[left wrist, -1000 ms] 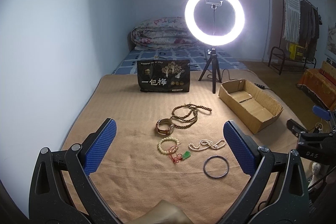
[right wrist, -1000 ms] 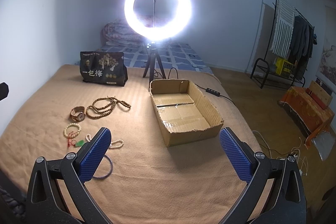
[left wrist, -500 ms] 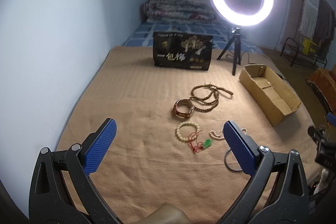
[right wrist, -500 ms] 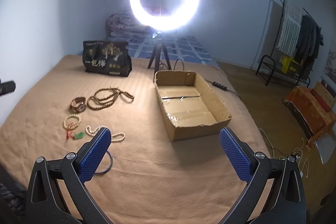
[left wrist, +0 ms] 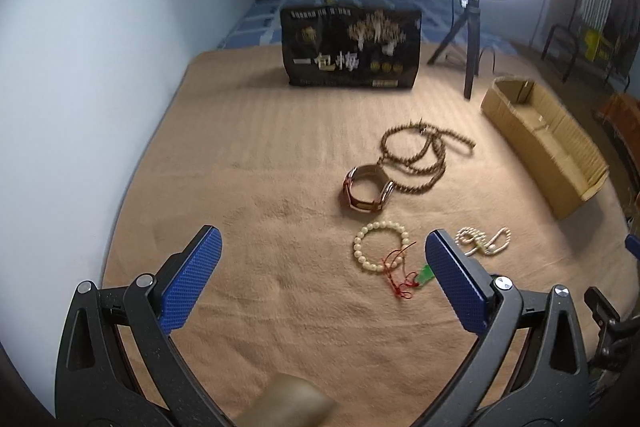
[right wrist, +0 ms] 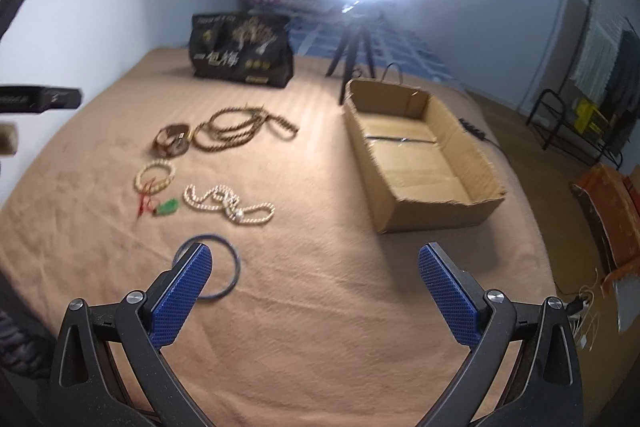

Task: Organize jewelry
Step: 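Move the left tool toward the brown-strap watch while the right tool approaches the blue bangle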

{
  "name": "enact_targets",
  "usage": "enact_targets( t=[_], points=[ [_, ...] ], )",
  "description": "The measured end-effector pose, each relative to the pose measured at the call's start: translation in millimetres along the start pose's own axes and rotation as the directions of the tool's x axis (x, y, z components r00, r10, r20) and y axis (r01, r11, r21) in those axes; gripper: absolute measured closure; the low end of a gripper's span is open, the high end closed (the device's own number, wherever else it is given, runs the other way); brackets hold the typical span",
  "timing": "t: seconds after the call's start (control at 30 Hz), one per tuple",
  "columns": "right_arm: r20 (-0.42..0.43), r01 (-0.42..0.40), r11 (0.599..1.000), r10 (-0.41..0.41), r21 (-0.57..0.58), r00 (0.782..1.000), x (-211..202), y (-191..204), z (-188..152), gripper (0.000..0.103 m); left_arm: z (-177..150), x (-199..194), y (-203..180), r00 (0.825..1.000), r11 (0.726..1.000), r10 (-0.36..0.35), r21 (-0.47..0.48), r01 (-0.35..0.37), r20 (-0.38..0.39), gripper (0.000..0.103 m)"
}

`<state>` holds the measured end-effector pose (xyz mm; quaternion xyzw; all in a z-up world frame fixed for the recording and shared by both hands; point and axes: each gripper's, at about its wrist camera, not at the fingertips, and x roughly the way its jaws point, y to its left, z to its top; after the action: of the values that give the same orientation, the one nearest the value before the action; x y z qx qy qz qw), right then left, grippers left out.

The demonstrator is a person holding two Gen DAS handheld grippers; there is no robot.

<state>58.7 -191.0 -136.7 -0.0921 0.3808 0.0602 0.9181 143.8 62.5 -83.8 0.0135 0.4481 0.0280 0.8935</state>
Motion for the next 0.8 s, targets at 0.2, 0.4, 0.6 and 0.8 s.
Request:
enact_targets(
  t=[0.2, 0.4, 0.6, 0.8],
  points=[
    [-0.066, -0.066, 0.997, 0.064, -0.025, 0.996, 21, 14, -4, 0.001, 13, 31, 5, 0.998, 0.999, -0.016, -0.039, 0.014, -0.056, 0.000],
    [-0.112, -0.118, 0.992, 0.112, -0.050, 0.987, 40, 27, -6, 0.001, 23, 66, 1, 0.991, 0.997, -0.069, -0.054, 0.063, -0.118, 0.013],
    [-0.137, -0.181, 0.981, 0.171, -0.069, 0.976, 55, 43, -5, 0.001, 34, 105, 3, 0.977, 0.990, -0.111, -0.110, 0.092, -0.184, 0.031],
    [-0.158, -0.219, 0.970, 0.200, -0.110, 0.967, 69, 58, -9, 0.001, 38, 139, 16, 0.961, 0.977, -0.155, -0.182, 0.114, -0.230, 0.045]
  ],
)
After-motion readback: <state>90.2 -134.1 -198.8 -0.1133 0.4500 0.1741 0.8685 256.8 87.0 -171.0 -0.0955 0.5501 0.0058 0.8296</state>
